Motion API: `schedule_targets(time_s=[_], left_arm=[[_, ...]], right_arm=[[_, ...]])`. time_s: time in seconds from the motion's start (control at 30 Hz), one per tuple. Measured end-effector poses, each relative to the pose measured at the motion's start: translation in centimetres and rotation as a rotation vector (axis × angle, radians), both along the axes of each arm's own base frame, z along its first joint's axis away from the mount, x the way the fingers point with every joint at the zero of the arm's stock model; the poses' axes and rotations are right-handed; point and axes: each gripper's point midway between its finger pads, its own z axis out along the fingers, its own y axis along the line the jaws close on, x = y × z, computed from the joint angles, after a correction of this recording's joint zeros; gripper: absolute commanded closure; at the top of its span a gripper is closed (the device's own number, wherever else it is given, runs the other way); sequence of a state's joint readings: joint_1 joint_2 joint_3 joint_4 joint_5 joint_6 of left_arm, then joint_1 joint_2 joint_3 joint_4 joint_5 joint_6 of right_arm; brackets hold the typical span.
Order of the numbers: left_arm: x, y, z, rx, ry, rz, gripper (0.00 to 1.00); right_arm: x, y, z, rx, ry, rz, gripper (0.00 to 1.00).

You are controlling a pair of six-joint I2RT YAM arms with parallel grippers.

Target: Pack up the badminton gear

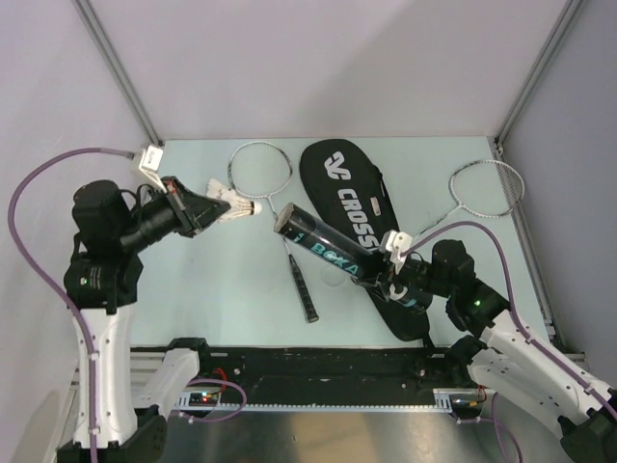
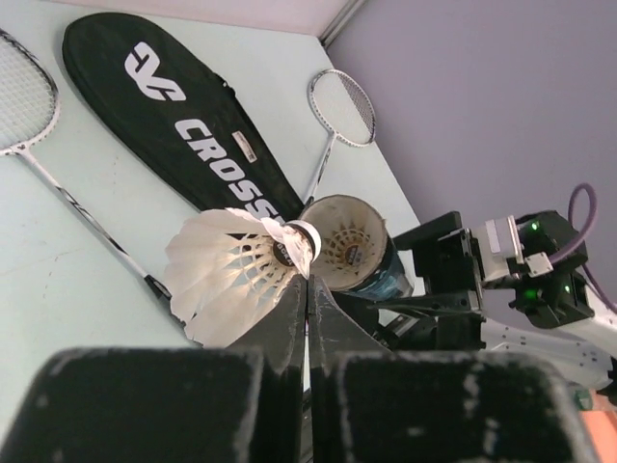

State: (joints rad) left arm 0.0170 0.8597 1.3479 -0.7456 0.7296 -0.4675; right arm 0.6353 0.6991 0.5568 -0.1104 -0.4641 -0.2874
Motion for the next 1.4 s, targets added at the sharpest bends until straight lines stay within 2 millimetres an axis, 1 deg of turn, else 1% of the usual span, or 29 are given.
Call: schedule_targets(time_s=[0.1,0.17,0.23,0.3,0.37,0.47,0.57,0.77,0.87,1.0,1.3,1.4], left_arm=[[-1.5,0.0,0.5,0.023,-0.039,-0.008,1.00],[-2.6,-0.4,0.5,0.028,-0.045,-0.036,1.00],[-3.7,-1.2,0.5,0.028,-0.050,-0.091,1.00],[-4.4,-2.0,0.4,0.023,-0.039,-0.141,1.00],[-4.9,-2.6,0.1,0.020,-0.025,-0.185,1.00],[-5.4,-3.4,-0.2,0.015,-0.008,-0.243,1.00],[-5.5,-4.0,-0.8,0.011,0.024,-0.283,1.00],[-4.9,-5.1,-2.3,0.012,0.088,-0.347,1.00],[-4.9,-5.8,-3.0,0.010,0.113,-0.386,1.00],[-4.9,-6.6,-4.0,0.010,0.134,-0.423,1.00],[-4.3,-6.9,-5.6,0.005,0.144,-0.414,1.00],[-4.3,-6.7,-5.7,0.006,0.140,-0.400,1.00]], right_arm=[[0.0,0.1,-0.6,-0.016,-0.050,0.035,0.80],[-0.1,0.0,-0.7,-0.024,-0.087,0.052,0.80],[-0.1,0.0,-0.1,-0.023,-0.143,0.065,0.81],[0.1,0.0,0.7,-0.017,-0.199,0.069,0.81],[0.4,0.1,1.4,-0.013,-0.247,0.072,0.81],[0.6,0.2,1.8,-0.015,-0.287,0.080,0.82],[0.4,0.4,2.1,-0.013,-0.312,0.097,0.83],[-0.4,1.2,2.1,-0.019,-0.334,0.137,0.84],[-0.5,1.6,1.6,-0.034,-0.326,0.145,0.85],[-0.1,2.1,0.6,-0.058,-0.303,0.145,0.87],[0.4,2.4,-1.0,-0.069,-0.274,0.128,0.87],[0.4,2.5,-1.2,-0.057,-0.268,0.127,0.88]])
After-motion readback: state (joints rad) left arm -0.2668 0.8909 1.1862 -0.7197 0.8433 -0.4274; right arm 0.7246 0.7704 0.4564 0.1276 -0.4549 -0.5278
